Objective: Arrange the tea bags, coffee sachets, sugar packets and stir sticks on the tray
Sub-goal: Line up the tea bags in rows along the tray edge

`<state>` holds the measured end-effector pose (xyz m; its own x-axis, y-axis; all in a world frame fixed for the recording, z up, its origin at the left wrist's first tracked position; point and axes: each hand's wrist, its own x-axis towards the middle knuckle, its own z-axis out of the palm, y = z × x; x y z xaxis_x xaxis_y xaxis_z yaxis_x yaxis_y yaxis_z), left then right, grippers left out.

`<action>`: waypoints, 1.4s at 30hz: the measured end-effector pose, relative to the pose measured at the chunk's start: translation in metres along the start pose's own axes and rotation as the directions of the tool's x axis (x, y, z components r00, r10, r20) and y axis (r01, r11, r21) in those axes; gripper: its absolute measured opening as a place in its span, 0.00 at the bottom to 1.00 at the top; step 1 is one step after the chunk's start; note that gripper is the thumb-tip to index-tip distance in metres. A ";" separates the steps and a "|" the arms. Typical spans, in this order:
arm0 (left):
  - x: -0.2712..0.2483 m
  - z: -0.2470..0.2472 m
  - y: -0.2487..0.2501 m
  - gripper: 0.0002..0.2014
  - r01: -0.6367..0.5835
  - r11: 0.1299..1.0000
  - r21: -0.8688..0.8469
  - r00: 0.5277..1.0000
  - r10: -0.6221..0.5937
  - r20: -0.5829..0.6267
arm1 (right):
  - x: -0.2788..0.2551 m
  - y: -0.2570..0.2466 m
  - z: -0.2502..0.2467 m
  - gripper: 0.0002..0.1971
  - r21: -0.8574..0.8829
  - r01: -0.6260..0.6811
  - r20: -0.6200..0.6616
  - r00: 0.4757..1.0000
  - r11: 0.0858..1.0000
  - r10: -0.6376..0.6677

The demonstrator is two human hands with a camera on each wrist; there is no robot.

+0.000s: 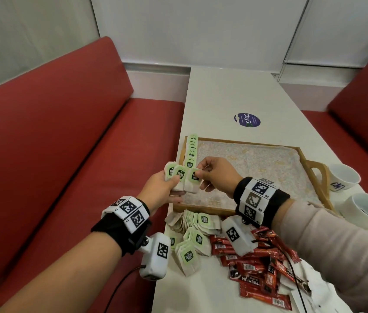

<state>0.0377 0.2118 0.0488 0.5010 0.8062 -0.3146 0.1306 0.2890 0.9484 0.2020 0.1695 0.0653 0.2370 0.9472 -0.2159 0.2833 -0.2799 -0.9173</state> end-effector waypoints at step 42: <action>0.062 -0.010 0.002 0.05 -0.017 0.999 -0.031 0.990 0.012 -0.140 | 0.102 0.006 -0.003 0.12 -0.457 -0.033 -0.018 0.999 0.889 0.028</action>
<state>0.0607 0.2678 0.0309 0.3775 0.8742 -0.3053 0.0956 0.2911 0.9519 0.2303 0.2646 0.0387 0.2612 0.9361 -0.2356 0.6684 -0.3515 -0.6555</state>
